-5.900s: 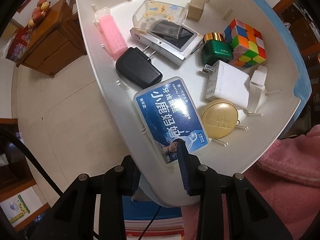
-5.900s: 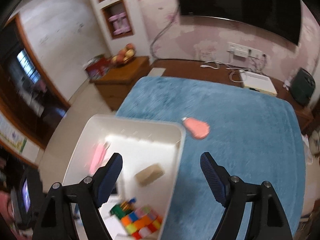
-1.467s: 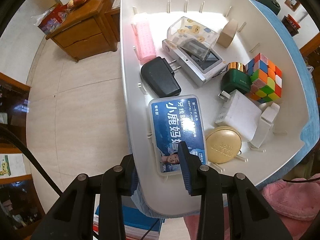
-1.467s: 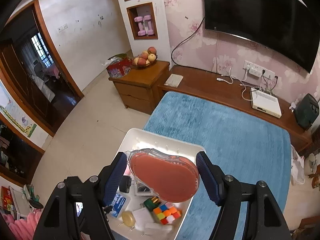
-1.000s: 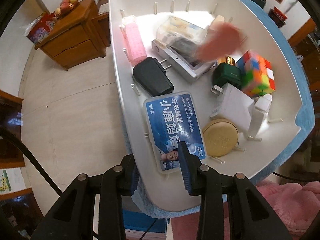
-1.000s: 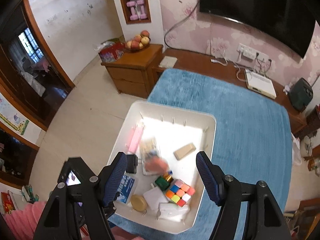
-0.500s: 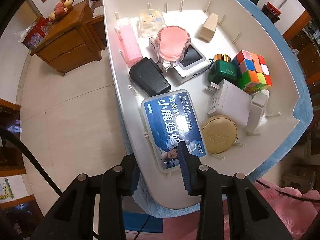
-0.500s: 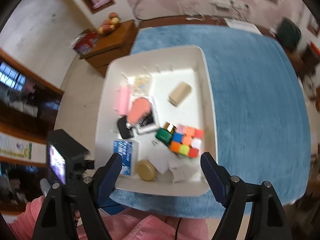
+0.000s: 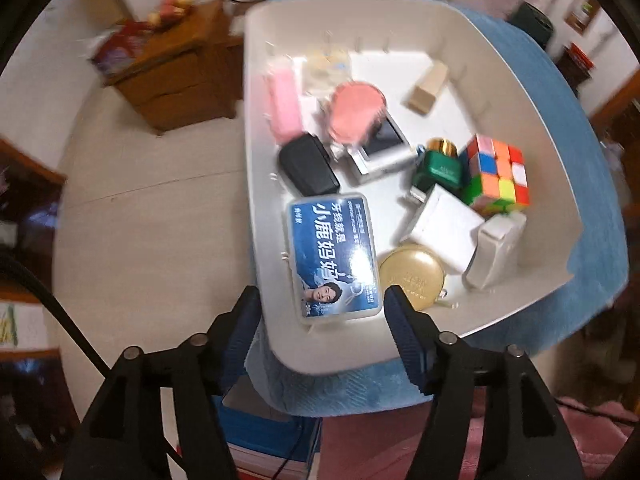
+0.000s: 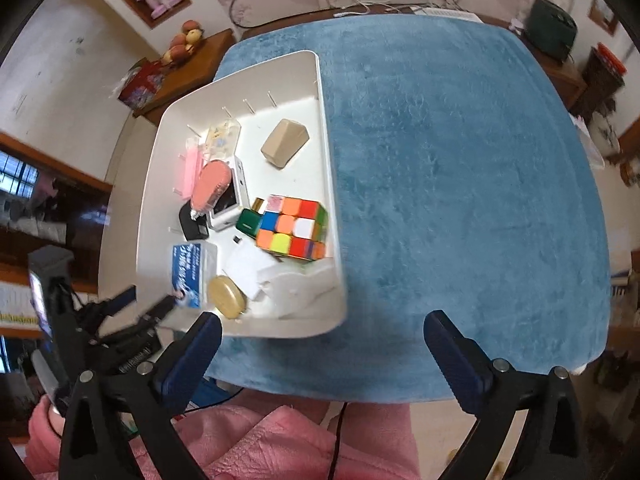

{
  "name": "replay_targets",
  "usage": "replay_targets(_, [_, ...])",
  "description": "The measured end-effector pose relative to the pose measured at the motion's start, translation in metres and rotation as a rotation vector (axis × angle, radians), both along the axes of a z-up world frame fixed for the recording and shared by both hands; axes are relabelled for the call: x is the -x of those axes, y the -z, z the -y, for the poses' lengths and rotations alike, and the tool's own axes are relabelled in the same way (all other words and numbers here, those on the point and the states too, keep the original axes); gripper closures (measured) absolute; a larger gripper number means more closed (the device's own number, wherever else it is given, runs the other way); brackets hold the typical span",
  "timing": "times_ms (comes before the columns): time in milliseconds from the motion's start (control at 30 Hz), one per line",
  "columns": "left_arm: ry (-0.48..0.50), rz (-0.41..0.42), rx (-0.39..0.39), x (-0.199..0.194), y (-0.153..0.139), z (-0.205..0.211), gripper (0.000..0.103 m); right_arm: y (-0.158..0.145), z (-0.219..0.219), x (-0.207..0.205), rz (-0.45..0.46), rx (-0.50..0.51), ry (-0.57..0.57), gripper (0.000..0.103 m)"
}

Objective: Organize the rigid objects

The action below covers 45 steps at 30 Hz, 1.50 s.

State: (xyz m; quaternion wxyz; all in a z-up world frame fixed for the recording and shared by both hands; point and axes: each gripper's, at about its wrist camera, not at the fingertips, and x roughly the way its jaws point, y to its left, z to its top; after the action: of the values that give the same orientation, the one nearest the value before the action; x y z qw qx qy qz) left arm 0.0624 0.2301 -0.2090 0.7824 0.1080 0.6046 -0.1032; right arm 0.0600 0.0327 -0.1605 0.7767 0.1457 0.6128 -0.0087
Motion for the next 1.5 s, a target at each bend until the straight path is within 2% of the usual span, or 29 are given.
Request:
replay_targets(67, [-0.045, 0.038, 0.003, 0.009, -0.013, 0.008, 0.033, -0.003, 0.009, 0.006, 0.019, -0.003, -0.027, 0.002])
replay_targets(267, [-0.161, 0.112, 0.085, 0.038, -0.06, 0.052, 0.025, -0.015, 0.043, 0.025, 0.066, -0.029, -0.091, 0.001])
replay_targets(367, [-0.16, 0.191, 0.104, 0.054, -0.089, 0.085, 0.018, -0.026, 0.06, 0.037, 0.091, -0.03, -0.109, 0.001])
replay_targets(433, [-0.144, 0.214, 0.121, 0.06, -0.104, 0.104, 0.016, -0.036, 0.072, 0.047, 0.117, -0.037, -0.108, 0.001])
replay_targets(600, [-0.136, 0.214, 0.151, 0.067, -0.132, 0.138, 0.014, -0.061, 0.098, 0.067, 0.17, -0.036, -0.076, 0.001])
replay_targets(700, [-0.141, 0.22, 0.145, 0.071, -0.146, 0.152, 0.014, -0.076, 0.11, 0.078, 0.195, -0.035, -0.045, 0.001])
replay_targets(833, [-0.148, 0.268, 0.116, 0.081, -0.163, 0.162, 0.014, -0.095, 0.118, 0.092, 0.201, -0.039, -0.028, 0.001])
replay_targets(1000, [-0.142, 0.353, 0.056, 0.094, -0.179, 0.168, 0.014, -0.114, 0.117, 0.105, 0.299, -0.007, -0.025, 0.001])
replay_targets(1167, [-0.181, 0.474, 0.028, 0.098, -0.193, 0.16, 0.014, -0.118, 0.126, 0.103, 0.374, 0.008, 0.037, 0.001])
replay_targets(1300, [-0.211, 0.574, 0.02, 0.103, -0.202, 0.156, 0.008, -0.115, 0.126, 0.101, 0.403, 0.032, 0.037, 0.001])
replay_targets(1500, [-0.213, 0.649, 0.013, 0.106, -0.203, 0.161, 0.004, -0.114, 0.125, 0.099, 0.463, 0.093, 0.008, 0.001])
